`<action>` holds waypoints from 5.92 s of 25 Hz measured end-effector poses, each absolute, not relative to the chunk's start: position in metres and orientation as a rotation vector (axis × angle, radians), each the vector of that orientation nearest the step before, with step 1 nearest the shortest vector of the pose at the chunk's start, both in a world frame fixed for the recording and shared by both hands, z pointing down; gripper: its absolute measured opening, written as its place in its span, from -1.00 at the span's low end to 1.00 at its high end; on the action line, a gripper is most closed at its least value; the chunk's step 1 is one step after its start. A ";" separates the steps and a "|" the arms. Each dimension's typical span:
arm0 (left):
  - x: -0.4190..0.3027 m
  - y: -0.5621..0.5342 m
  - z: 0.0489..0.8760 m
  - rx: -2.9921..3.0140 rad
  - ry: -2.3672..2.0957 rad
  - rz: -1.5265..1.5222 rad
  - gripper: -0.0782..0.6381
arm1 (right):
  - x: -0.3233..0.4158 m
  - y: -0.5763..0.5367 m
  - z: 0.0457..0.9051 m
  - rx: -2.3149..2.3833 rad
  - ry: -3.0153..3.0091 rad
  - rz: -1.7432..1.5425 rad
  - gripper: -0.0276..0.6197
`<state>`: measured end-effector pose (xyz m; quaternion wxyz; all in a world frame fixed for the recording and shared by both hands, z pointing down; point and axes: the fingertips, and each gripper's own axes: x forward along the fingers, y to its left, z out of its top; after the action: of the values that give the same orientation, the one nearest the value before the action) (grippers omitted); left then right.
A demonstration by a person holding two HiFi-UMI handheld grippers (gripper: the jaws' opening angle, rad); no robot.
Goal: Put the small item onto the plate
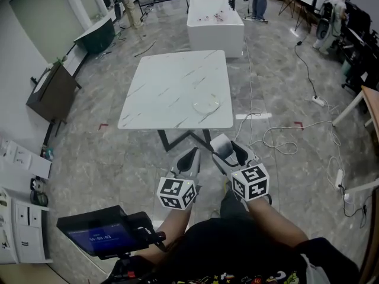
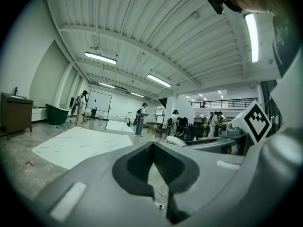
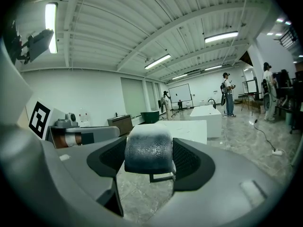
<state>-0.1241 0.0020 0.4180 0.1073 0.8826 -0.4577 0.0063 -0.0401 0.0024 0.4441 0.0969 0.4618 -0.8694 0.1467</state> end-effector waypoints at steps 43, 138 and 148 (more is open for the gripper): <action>-0.041 -0.262 0.475 2.348 -1.527 0.132 -0.78 | 0.022 -0.271 0.509 1.019 -2.586 0.539 0.10; -0.141 -0.389 0.607 2.086 -1.489 0.178 -0.78 | -0.072 -0.426 0.712 0.867 -2.119 0.457 0.12; -0.136 -0.392 0.601 2.099 -1.494 0.184 -0.78 | -0.071 -0.427 0.691 0.896 -2.185 0.474 0.02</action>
<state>-0.1361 -0.3923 0.6015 0.2754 0.7812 -0.5561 0.0684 -0.0713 -0.4272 0.6913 0.3583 0.3474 -0.8468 0.1839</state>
